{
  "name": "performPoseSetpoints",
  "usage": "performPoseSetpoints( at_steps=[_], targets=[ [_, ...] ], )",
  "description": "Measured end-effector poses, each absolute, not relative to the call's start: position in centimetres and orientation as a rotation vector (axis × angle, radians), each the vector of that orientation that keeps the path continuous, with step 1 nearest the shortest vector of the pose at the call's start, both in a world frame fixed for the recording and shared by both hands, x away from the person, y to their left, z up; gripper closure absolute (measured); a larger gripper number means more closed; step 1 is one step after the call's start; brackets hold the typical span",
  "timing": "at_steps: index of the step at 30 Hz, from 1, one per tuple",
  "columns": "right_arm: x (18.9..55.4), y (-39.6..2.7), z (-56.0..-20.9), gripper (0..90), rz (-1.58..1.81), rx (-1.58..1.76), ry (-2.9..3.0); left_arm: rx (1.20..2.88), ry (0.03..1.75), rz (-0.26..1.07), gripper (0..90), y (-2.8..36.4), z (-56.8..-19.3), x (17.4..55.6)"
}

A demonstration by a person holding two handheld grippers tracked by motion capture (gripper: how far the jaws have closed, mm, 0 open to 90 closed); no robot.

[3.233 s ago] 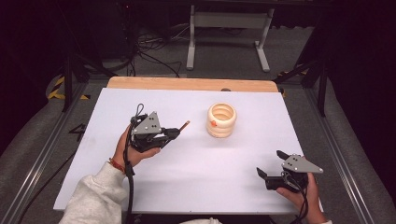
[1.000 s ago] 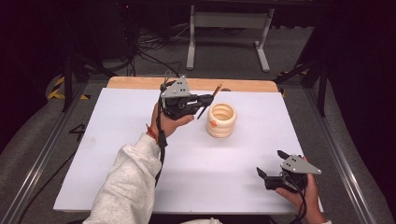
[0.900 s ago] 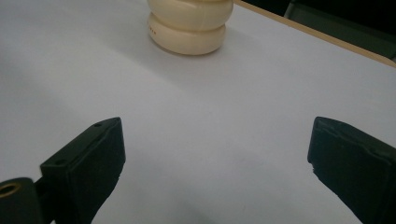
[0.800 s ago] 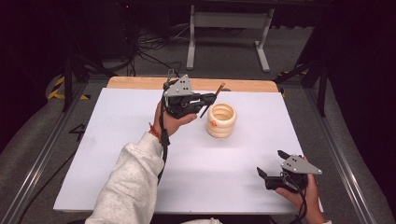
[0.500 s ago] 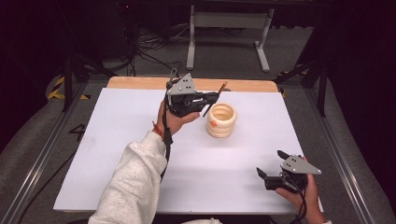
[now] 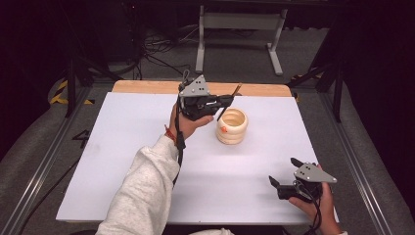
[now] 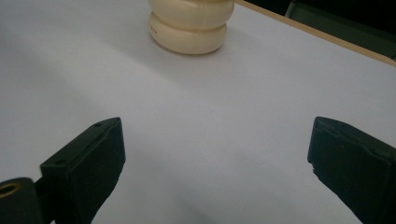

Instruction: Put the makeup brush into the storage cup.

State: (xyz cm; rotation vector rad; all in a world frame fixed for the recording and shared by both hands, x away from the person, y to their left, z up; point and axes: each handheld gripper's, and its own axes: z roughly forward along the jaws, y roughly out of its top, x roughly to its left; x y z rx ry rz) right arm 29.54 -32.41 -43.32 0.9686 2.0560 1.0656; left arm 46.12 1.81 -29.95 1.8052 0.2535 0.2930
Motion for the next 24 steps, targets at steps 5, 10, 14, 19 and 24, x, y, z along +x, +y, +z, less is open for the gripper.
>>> performPoseSetpoints(
  at_steps=[5,10,14,19,24],
  targets=[
    [29.5,-32.4,-43.3,4.8,1.066,0.968,2.057,1.798,0.252,0.282,83.5,1.1,-30.0,46.4],
    [29.5,-32.4,-43.3,4.8,1.063,0.966,2.06,1.79,0.248,0.267,83.5,0.6,-30.3,46.9],
    [29.5,-32.4,-43.3,4.8,1.062,0.966,2.059,1.793,0.254,0.259,83.5,0.2,-30.7,47.2],
    [29.5,-32.4,-43.3,4.8,1.06,0.971,2.052,1.795,0.269,0.245,83.5,-0.1,-31.2,47.6],
    [29.5,-32.3,-43.4,4.8,1.055,0.963,2.065,1.785,0.268,0.221,83.5,-0.4,-31.8,48.1]
  ],
)
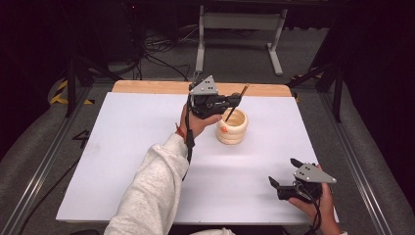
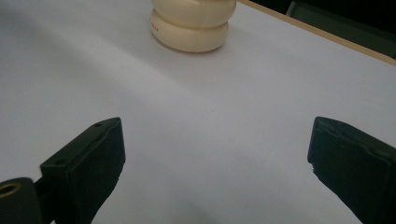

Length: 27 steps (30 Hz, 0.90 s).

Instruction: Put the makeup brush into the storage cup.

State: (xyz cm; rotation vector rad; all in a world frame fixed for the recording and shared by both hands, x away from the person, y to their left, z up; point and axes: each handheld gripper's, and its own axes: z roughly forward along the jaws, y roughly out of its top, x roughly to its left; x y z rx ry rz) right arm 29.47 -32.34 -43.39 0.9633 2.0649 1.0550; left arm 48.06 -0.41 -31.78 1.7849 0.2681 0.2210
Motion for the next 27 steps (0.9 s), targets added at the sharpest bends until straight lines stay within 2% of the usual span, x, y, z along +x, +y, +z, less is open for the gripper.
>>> performPoseSetpoints(
  at_steps=[27],
  targets=[
    [29.3,-32.3,-43.5,4.8,1.045,0.965,2.068,1.778,0.29,0.185,83.5,-2.3,-34.9,49.6]
  ],
)
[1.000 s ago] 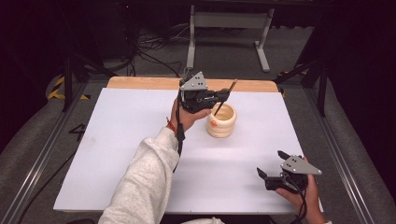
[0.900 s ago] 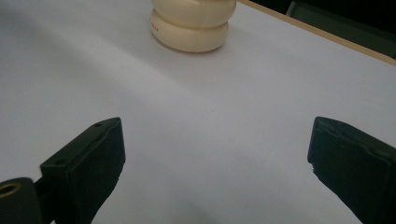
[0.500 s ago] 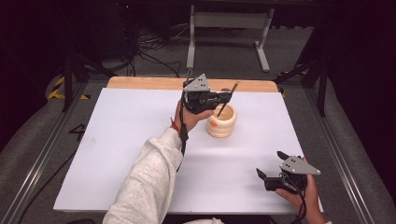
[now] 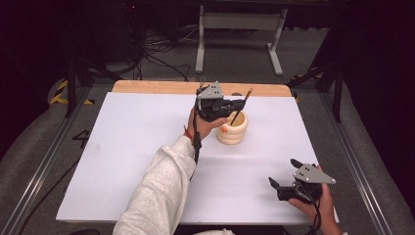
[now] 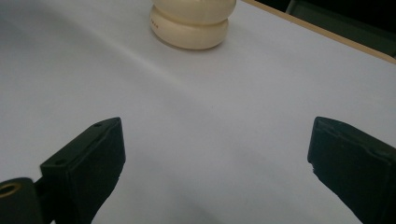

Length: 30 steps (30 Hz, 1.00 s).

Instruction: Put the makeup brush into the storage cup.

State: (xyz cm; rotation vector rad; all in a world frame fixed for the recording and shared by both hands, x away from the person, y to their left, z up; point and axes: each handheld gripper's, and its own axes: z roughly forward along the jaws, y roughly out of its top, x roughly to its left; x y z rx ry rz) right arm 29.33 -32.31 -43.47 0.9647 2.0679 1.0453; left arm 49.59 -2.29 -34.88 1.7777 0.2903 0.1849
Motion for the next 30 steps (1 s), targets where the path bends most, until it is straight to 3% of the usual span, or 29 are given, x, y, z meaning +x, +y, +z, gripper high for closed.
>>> performPoseSetpoints(
  at_steps=[30],
  targets=[
    [29.3,-32.1,-43.5,4.8,1.042,0.948,2.074,1.813,0.347,0.163,83.2,-2.0,-37.4,50.3]
  ],
)
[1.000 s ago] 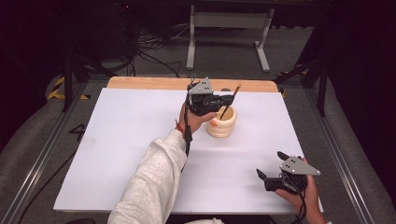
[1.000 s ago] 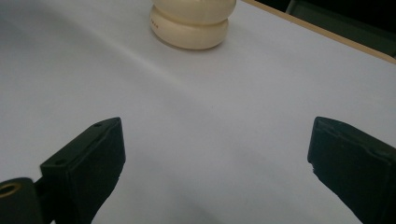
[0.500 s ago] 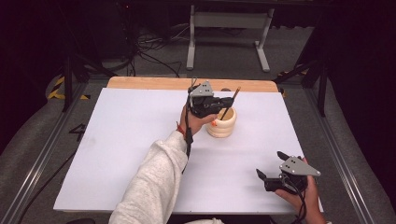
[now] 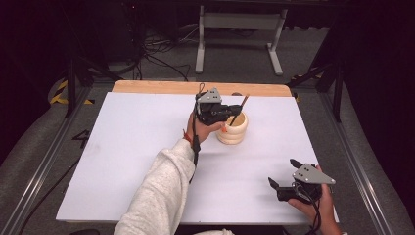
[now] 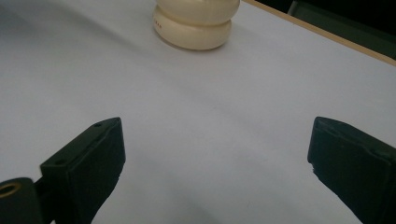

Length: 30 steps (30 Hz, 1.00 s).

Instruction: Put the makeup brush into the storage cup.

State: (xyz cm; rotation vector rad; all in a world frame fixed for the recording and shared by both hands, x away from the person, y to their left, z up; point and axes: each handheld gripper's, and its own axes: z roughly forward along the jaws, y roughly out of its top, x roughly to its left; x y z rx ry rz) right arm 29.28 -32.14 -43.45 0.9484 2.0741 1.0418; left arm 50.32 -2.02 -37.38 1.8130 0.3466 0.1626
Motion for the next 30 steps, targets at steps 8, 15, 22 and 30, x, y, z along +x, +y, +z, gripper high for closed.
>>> performPoseSetpoints(
  at_steps=[8,15,22,30],
  targets=[
    [29.25,-32.13,-43.43,4.8,1.041,0.946,2.074,1.838,0.357,0.164,83.2,-1.91,-37.67,50.39],
    [29.25,-32.06,-43.42,4.8,1.038,0.943,2.078,1.851,0.371,0.173,83.1,-1.78,-37.84,50.47],
    [29.26,-32.0,-43.43,4.8,1.036,0.939,2.083,1.857,0.378,0.178,83.0,-1.77,-37.77,50.4],
    [29.26,-31.97,-43.44,4.8,1.035,0.938,2.084,1.864,0.382,0.18,82.9,-1.77,-37.89,50.4]
  ],
)
